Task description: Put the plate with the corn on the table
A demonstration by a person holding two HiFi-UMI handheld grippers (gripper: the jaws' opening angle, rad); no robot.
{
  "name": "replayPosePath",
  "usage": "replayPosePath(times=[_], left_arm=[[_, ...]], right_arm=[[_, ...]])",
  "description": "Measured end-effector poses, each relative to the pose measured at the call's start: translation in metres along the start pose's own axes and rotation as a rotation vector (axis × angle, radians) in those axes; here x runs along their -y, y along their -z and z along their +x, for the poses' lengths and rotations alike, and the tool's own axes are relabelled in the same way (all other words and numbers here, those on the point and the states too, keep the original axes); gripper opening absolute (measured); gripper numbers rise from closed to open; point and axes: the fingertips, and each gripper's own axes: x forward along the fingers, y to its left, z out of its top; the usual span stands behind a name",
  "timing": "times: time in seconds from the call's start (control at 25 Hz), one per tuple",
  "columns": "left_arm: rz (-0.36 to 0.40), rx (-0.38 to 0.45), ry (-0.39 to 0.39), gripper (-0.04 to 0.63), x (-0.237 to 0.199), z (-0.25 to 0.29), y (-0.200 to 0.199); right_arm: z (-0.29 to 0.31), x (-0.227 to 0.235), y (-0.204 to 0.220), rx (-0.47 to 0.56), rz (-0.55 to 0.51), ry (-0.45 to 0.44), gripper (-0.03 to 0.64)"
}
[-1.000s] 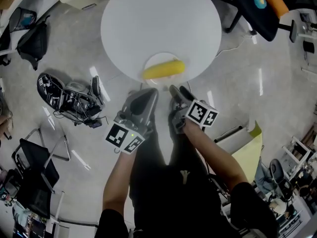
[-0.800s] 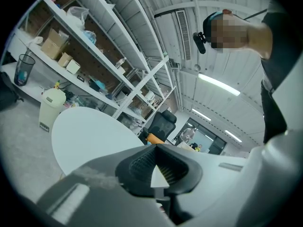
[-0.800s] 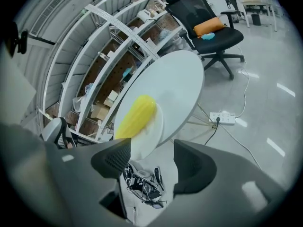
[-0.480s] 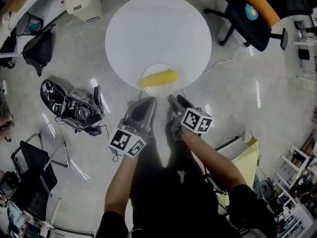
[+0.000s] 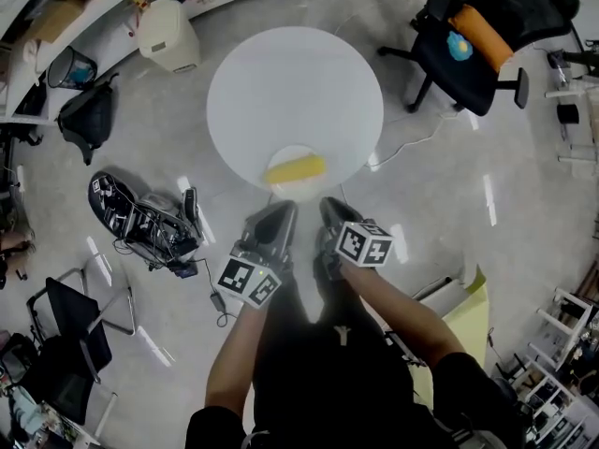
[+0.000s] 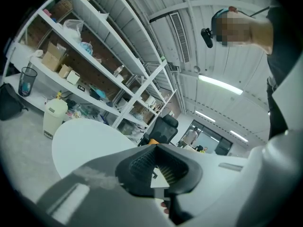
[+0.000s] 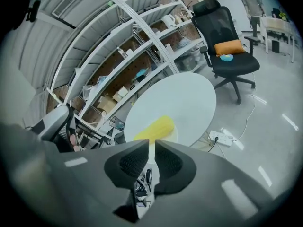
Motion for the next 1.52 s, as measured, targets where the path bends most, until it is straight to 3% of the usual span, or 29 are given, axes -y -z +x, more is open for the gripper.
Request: replayPosePath(times=[0.28, 1.52], left_arm=[[0.014, 0.024, 0.001, 0.003, 0.028, 0.001, -0.012], [0.141, 0.131, -0.117, 0.003, 0.099, -0.038, -0.057]], right_arm=[[-0.022, -0.01, -0.015, 0.018, -0.066, -0.009, 0.011], [-0.127, -0.078, -0.061, 0.159, -0.349, -0.093, 0.011]])
